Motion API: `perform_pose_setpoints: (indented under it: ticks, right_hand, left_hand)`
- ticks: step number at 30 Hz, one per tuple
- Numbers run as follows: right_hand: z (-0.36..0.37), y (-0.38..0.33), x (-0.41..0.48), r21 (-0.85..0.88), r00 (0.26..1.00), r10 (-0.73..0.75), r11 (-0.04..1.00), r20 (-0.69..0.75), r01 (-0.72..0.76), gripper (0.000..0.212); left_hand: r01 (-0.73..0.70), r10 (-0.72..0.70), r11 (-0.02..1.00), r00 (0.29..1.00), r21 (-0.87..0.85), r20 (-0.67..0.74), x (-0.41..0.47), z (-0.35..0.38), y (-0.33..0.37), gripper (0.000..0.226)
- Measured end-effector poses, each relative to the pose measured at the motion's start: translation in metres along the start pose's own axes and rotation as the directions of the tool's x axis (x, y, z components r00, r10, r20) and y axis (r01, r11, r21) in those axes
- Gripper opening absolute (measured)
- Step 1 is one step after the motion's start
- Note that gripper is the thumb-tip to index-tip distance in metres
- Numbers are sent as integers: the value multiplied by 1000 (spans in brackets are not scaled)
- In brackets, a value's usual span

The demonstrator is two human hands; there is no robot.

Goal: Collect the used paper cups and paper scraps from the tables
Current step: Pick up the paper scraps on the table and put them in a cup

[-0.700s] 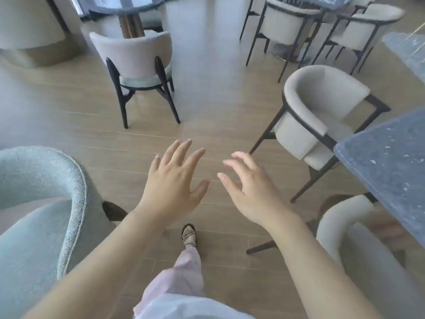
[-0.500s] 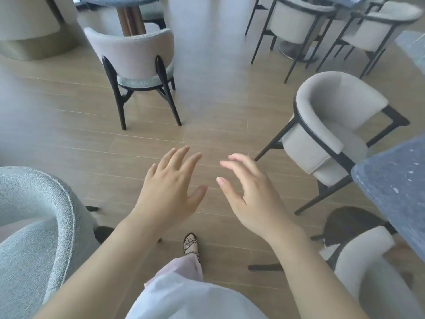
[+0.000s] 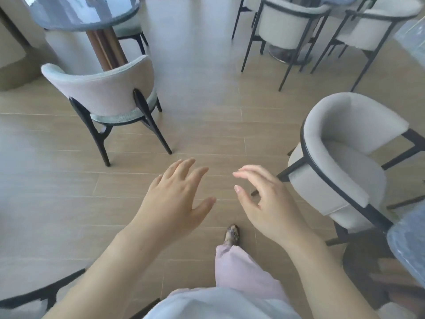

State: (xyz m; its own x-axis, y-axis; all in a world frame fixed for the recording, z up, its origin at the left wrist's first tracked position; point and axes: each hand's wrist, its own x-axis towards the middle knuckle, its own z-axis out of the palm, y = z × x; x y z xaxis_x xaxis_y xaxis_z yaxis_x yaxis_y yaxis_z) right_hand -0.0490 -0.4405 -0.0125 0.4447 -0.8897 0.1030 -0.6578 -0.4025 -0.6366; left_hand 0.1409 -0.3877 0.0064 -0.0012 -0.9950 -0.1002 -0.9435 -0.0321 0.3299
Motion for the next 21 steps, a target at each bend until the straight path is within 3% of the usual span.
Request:
perform_pose_setpoints:
  ticks: [8, 14, 21]
  right_hand:
    - [-37, 77, 189, -59, 999, -31, 998, 22, 32, 27]
    - [-71, 117, 318, -237, 983, -101, 962, 154, 136, 38]
    - [-62, 144, 460, -251, 950, -158, 941, 268, 227, 38]
  left_hand:
    - [-20, 19, 996, 1000, 90, 18, 213, -18, -1, 61]
    - [-8, 10, 997, 1000, 78, -19, 344, -42, -2, 62]
    - [89, -89, 996, 996, 25, 12, 456, -48, -42, 63]
